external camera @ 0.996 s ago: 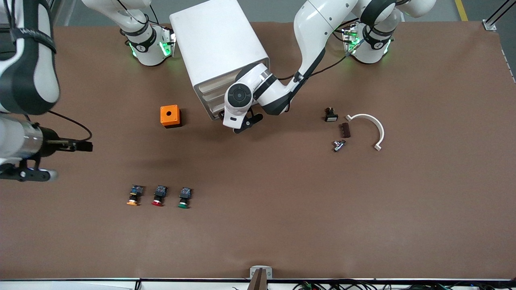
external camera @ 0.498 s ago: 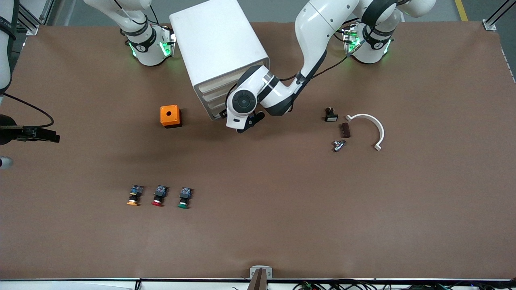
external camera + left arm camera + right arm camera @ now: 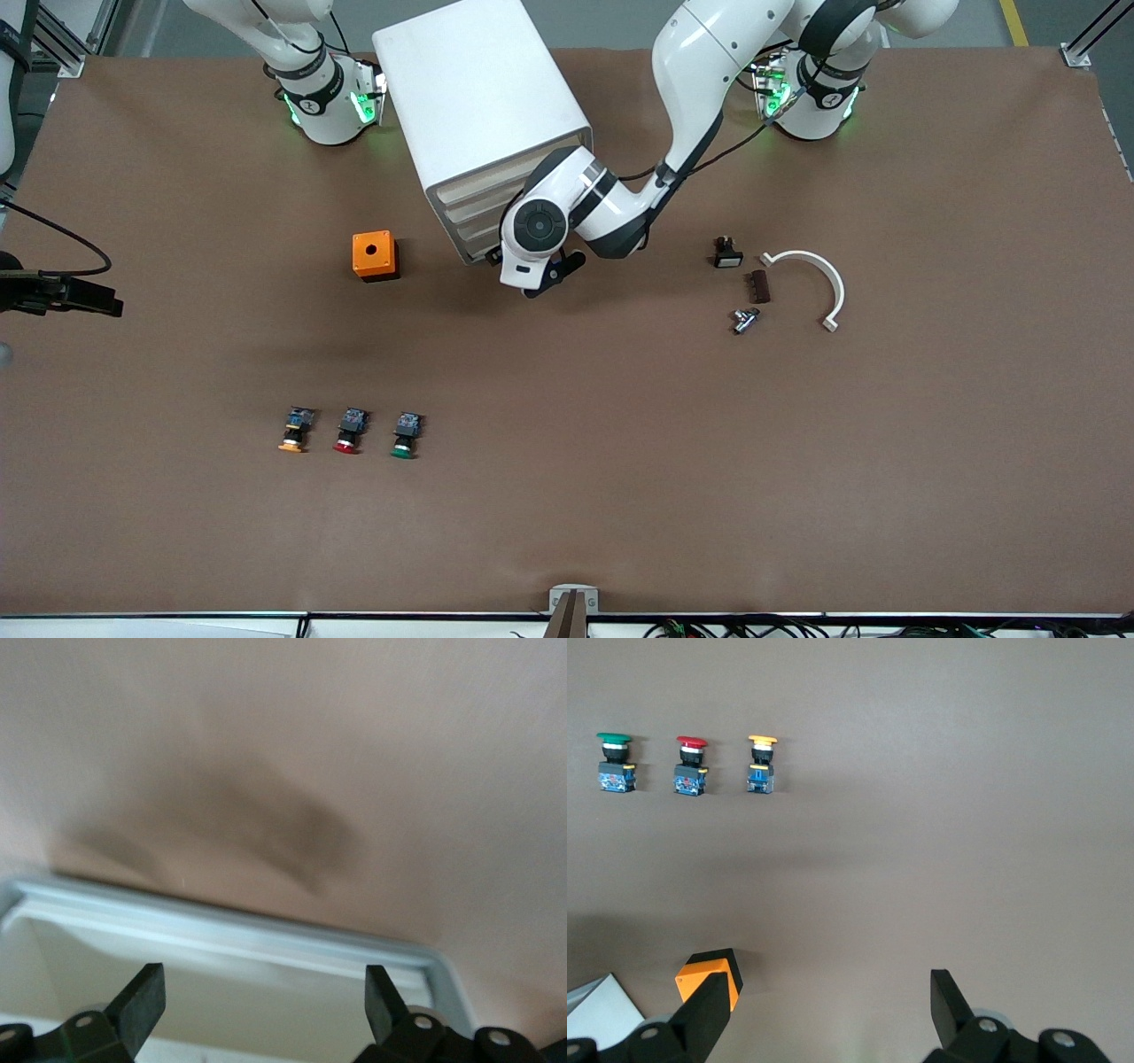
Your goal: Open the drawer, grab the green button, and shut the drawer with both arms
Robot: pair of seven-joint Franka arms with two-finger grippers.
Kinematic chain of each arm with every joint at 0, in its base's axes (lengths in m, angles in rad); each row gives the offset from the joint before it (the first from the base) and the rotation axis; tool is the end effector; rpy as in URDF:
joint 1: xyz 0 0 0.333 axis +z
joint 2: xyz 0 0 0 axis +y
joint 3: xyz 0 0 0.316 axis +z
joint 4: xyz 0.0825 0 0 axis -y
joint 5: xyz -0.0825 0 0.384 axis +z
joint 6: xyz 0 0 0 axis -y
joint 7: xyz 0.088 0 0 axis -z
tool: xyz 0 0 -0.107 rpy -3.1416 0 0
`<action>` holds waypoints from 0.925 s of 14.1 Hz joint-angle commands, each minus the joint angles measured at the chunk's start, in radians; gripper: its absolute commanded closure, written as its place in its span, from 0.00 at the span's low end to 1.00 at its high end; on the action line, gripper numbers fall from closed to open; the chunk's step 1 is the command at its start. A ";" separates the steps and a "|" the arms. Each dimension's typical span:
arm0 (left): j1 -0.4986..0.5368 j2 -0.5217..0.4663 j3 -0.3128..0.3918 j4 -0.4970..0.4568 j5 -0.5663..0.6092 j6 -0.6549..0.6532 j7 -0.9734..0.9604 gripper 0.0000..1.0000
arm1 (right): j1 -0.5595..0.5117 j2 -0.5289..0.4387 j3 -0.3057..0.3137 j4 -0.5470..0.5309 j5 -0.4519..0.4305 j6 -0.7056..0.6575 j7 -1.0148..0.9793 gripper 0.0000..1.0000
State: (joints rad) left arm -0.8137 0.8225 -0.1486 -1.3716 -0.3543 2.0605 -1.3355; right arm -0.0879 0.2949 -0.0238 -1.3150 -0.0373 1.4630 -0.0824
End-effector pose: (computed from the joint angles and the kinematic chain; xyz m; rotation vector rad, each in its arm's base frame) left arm 0.4166 -0.5919 0.2220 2.8825 0.8964 -0.6567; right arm 0.6249 -0.0722 0.5602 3.1026 -0.0466 -0.2338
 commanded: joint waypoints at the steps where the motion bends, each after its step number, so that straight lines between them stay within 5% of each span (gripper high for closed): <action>1: 0.054 -0.058 0.003 0.011 0.090 -0.017 0.009 0.01 | -0.003 -0.051 0.018 0.002 0.017 -0.082 0.007 0.00; 7: 0.209 -0.293 0.001 0.011 0.235 -0.130 0.085 0.01 | 0.025 -0.094 0.015 -0.010 0.128 -0.113 0.000 0.00; 13: 0.419 -0.557 0.001 0.008 0.233 -0.513 0.486 0.01 | 0.039 -0.148 0.004 -0.029 0.106 -0.078 -0.004 0.00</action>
State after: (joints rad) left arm -0.4585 0.3642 -0.1411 -1.3210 -0.1364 1.6583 -0.9924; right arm -0.0286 0.1876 -0.0119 -1.3087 0.0741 1.3660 -0.0816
